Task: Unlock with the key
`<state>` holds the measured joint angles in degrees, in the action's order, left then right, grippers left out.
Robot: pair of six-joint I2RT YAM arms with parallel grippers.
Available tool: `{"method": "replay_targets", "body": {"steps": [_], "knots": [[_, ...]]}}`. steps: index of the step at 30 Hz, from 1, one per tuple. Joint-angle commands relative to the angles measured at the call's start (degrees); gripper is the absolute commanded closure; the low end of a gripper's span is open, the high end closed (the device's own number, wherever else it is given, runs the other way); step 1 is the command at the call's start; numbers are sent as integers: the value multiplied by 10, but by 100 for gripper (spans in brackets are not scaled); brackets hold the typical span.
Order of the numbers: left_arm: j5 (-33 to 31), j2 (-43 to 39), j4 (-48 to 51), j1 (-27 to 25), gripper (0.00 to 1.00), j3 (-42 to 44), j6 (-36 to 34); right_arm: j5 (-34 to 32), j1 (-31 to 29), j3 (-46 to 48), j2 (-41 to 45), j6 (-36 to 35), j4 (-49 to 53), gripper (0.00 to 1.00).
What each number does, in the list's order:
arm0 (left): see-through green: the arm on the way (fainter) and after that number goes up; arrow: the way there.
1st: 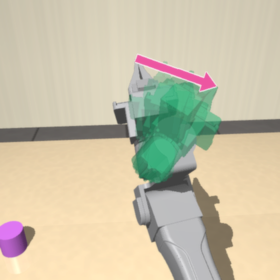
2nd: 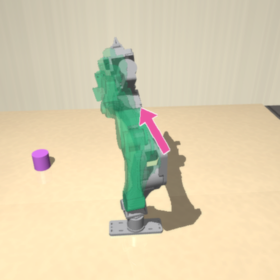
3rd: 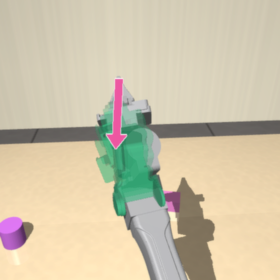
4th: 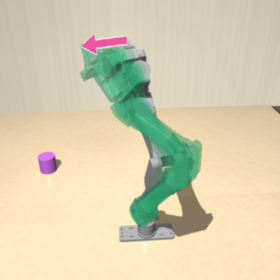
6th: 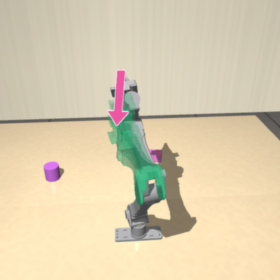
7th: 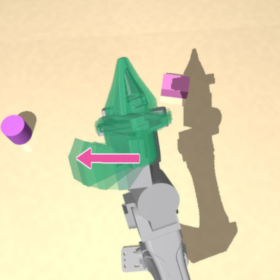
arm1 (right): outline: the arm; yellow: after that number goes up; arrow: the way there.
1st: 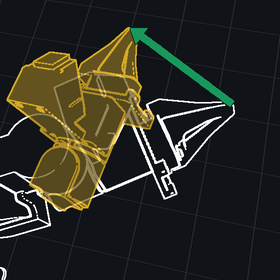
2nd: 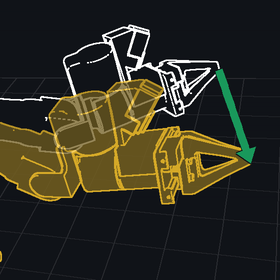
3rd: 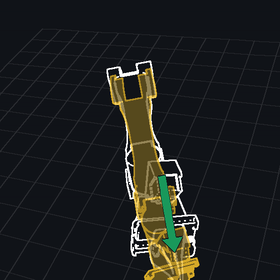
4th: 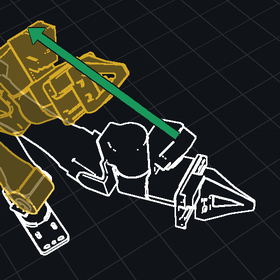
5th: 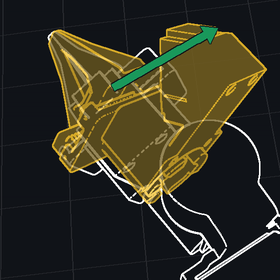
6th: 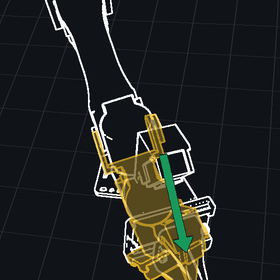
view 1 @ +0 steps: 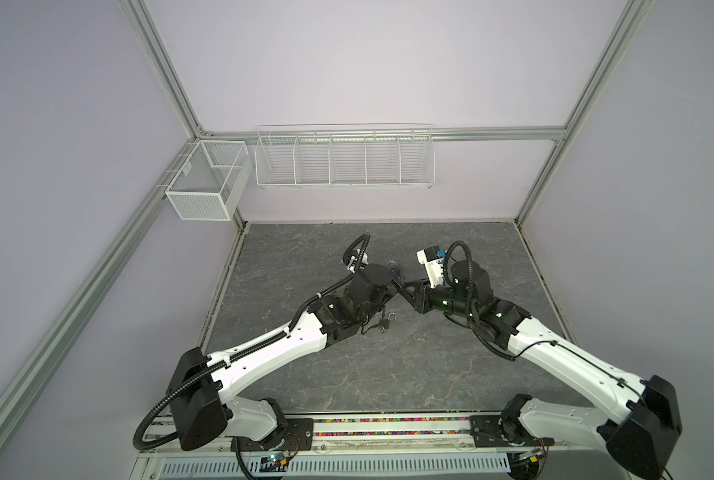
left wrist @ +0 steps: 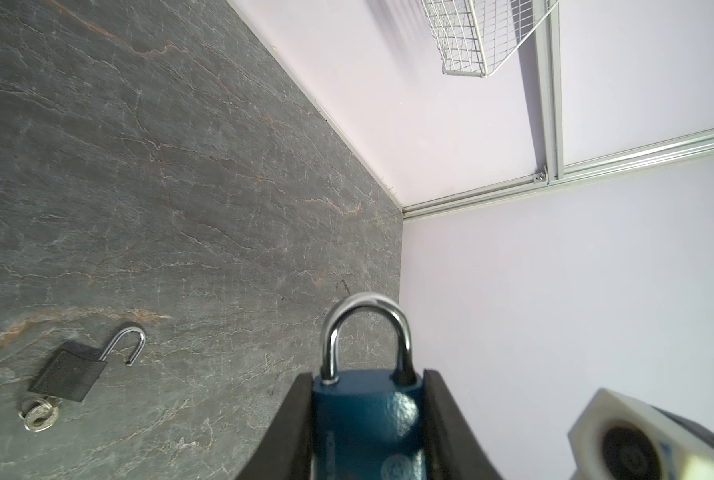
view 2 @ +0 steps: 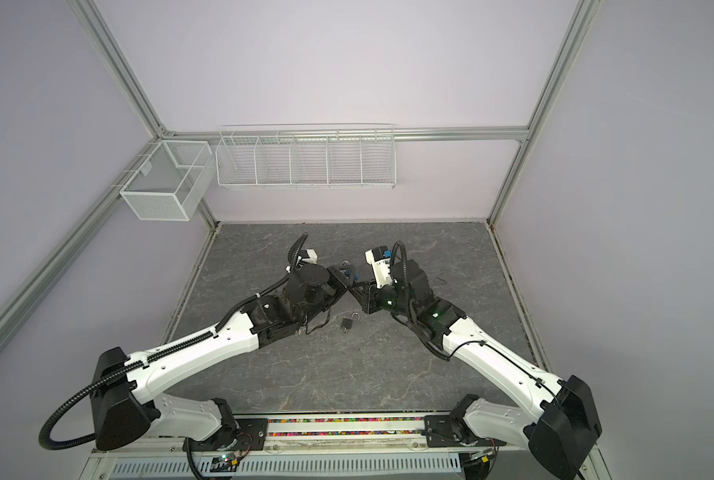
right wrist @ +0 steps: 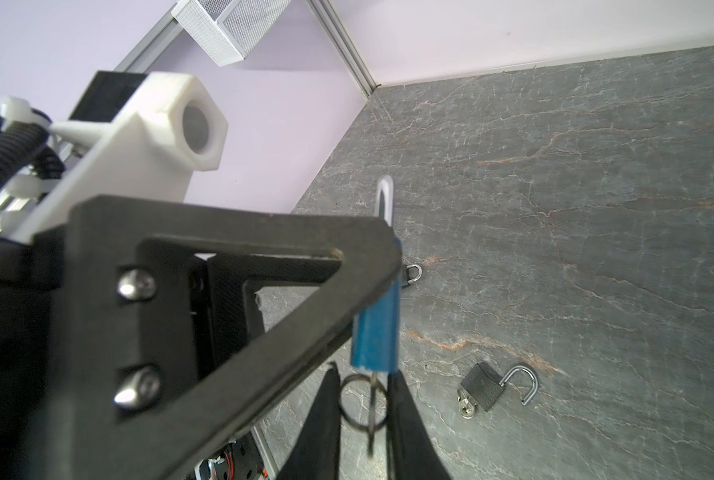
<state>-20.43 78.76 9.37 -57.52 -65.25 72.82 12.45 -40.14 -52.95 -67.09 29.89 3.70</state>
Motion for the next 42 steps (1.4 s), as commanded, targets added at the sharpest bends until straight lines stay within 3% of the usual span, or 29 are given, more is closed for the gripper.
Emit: {"method": "replay_targets", "body": {"steps": [1,4,7,9,20,28,30,38,42], "knots": [[-13,-11,5,-7,100,6,-3,-23,2,-13,24,-3,9,66],[-14,-10,7,-7,100,2,-5,-31,2,-5,41,-5,13,49],[-15,-11,5,-7,100,2,-5,-33,1,-7,48,-10,11,47],[-12,-11,4,-7,100,2,-5,-39,2,-13,41,-15,17,55],[-11,-12,0,-7,100,0,-4,-24,2,-16,11,-16,8,74],[-10,-17,-5,-7,100,4,0,-8,3,-22,-9,-10,-3,82],[-7,-17,-8,-7,100,4,0,-7,4,-21,-11,-6,-5,89],[-14,-22,-23,-7,100,18,14,9,2,-21,-14,14,-11,94],[-14,-22,-27,-7,100,18,15,10,3,-20,-13,19,-5,84]]}}
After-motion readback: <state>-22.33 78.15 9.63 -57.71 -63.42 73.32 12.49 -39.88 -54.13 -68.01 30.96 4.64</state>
